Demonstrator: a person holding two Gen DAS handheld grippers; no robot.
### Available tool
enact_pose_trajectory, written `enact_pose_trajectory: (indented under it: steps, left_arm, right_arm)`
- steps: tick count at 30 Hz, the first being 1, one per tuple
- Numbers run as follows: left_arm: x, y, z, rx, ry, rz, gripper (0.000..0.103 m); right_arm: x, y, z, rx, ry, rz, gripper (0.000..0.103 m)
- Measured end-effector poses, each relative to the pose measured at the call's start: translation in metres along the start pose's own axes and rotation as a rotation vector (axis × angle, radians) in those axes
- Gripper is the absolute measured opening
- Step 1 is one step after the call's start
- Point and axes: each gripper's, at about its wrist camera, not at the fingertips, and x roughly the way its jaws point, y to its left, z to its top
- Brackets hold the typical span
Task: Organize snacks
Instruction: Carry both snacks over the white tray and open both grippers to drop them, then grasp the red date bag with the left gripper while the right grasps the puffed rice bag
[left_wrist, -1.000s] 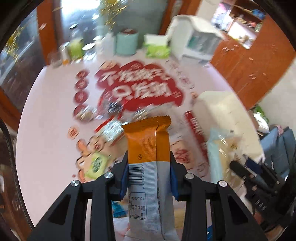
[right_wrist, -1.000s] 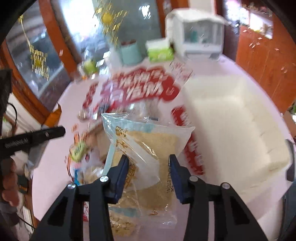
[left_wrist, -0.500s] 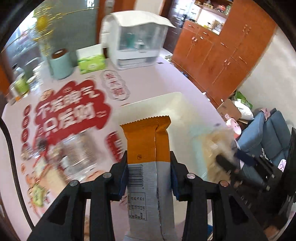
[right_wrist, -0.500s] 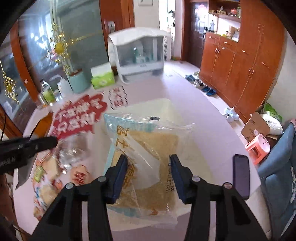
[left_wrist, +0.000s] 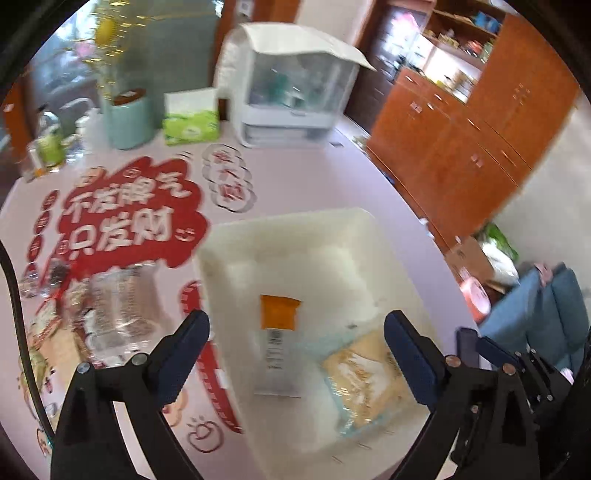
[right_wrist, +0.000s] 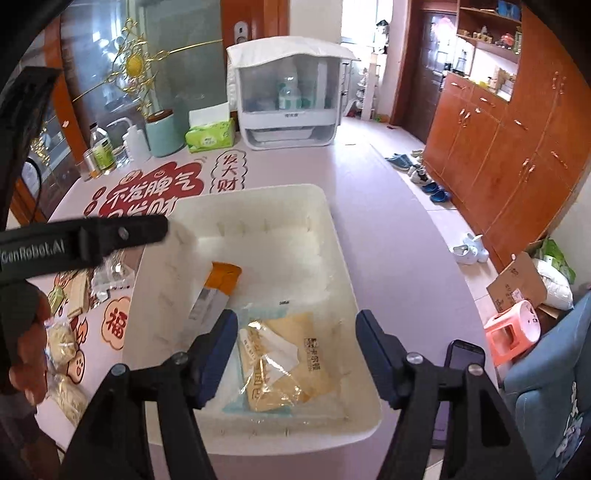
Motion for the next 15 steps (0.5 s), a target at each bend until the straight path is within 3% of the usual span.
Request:
enact_pose_trajectory:
  steps: [5, 11, 15]
  left_arm:
    - [-0.025, 0.025, -0.016, 0.007, -0.051, 0.115, 0.095]
    - [-0.056, 0.073, -0.028, -0.08, 0.021, 0.125, 0.094]
    - [-0.095, 0.108, -0.037, -0.095, -0.01, 0.148, 0.094]
  right_arm:
    - [-0.003, 0.013, -0.003, -0.023, 0.0, 0.046, 0.067]
    - [-0.016, 0.035, -0.002, -0.035, -0.02, 0.095, 0.067]
    - [-0.03, 0.058, 0.0, -0.047, -0.045, 0.114, 0.067]
